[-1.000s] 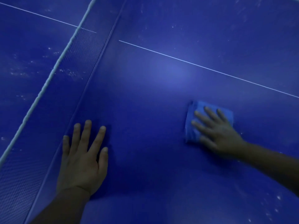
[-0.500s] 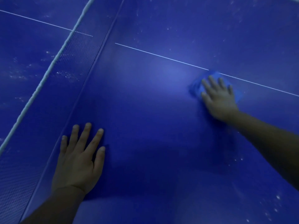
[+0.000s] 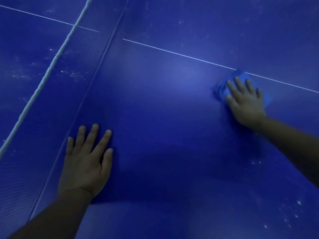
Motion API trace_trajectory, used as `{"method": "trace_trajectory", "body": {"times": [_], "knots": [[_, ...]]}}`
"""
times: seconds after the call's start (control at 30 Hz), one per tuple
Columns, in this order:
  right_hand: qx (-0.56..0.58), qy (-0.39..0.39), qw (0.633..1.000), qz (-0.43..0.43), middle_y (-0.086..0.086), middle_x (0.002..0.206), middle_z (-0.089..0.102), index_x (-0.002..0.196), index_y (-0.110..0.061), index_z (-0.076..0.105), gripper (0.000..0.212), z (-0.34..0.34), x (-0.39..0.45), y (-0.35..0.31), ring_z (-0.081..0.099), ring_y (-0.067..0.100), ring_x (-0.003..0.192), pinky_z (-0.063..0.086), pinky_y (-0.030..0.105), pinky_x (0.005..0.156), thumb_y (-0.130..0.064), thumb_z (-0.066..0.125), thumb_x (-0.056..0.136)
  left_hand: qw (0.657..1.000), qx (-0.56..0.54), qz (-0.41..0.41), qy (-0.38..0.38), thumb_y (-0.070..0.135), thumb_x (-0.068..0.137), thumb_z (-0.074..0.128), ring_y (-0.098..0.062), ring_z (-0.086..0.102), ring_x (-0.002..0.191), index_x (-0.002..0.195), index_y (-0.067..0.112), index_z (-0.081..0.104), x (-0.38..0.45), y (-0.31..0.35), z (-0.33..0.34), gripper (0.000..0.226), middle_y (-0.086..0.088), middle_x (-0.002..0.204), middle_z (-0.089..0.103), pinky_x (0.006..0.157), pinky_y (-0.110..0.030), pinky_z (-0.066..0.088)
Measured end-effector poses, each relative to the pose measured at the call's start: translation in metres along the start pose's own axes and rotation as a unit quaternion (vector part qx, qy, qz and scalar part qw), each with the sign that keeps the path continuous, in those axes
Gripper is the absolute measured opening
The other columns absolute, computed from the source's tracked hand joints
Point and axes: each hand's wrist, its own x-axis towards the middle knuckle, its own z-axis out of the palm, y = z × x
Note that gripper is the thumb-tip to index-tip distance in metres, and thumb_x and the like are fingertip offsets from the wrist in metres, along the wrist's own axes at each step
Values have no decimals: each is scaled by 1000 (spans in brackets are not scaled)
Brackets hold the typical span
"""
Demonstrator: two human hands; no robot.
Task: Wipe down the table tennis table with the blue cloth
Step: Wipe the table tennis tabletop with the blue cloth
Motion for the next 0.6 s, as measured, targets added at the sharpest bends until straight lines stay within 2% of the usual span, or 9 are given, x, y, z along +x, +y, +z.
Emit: {"method": "trace_trajectory", "body": {"times": [0.1, 0.2, 0.23, 0.27, 0.33, 0.4, 0.43, 0.5, 0.6], "knots": [[-5, -15, 983, -184, 9, 161, 32, 152, -26, 37, 59, 16, -115, -14, 26, 42, 147, 22, 68, 112, -50, 27, 99, 1000, -2, -1, -1, 56, 97, 13, -18, -7, 153, 152, 32, 19, -1, 1, -1, 60, 5, 162, 7, 123, -43, -7], [-28, -52, 929, -364, 4, 164, 24, 151, -32, 38, 54, 22, -177, -1, 19, 40, 150, 13, 63, 117, -54, 27, 104, 1000, 0, -1, 5, 57, 97, 11, -19, -5, 153, 152, 31, 19, -2, 0, 0, 62, 5, 162, 8, 123, -44, -5], [-36, -48, 925, -375, 5, 163, 27, 151, -32, 39, 54, 20, -162, 5, 22, 40, 149, 14, 62, 117, -54, 27, 103, 1000, 6, -1, 7, 57, 97, 11, -20, -5, 153, 153, 31, 19, -1, 0, 0, 62, 4, 162, 8, 123, -44, -5], [-37, -24, 939, -340, 8, 160, 32, 151, -31, 38, 55, 16, -138, 8, 26, 41, 147, 18, 63, 115, -52, 27, 102, 1000, 11, -2, 9, 57, 98, 10, -20, -4, 153, 154, 31, 19, -1, 0, 0, 63, 4, 163, 8, 123, -43, -6], [-7, -1, 987, -163, 9, 160, 35, 152, -29, 33, 62, 4, -81, 11, 27, 41, 147, 20, 65, 114, -52, 26, 96, 1000, 16, -3, 13, 58, 97, 9, -21, -3, 153, 155, 31, 21, -1, 0, 1, 64, 1, 164, 10, 123, -42, -6], [14, -13, 999, -27, 0, 165, 22, 156, -31, 26, 68, -4, -47, 14, 15, 33, 152, 12, 60, 118, -55, 18, 93, 1000, 19, -3, 18, 58, 97, 9, -23, -1, 153, 155, 30, 22, -3, 1, 2, 66, -1, 165, 13, 123, -43, -5], [13, -14, 1000, -4, -2, 166, 19, 157, -31, 25, 69, -4, -53, 9, 13, 31, 152, 10, 59, 119, -55, 17, 93, 1000, 24, -1, 18, 59, 97, 9, -23, -1, 153, 155, 30, 23, -3, 2, 2, 67, -1, 165, 13, 122, -44, -4], [-7, 2, 998, -54, 2, 164, 26, 155, -28, 33, 67, 6, -101, -5, 20, 35, 150, 16, 62, 116, -53, 19, 95, 999, 38, -1, 17, 60, 96, 7, -25, 0, 153, 156, 30, 22, -3, 3, 2, 69, -2, 165, 12, 122, -46, -2], [-5, -6, 975, -223, 2, 163, 28, 153, -33, 35, 55, 26, -226, -19, 23, 40, 149, 16, 65, 116, -52, 28, 102, 998, 61, -9, -3, 59, 95, 5, -27, -1, 153, 157, 29, 18, -7, 7, -3, 70, -2, 166, 9, 122, -50, 2]]}}
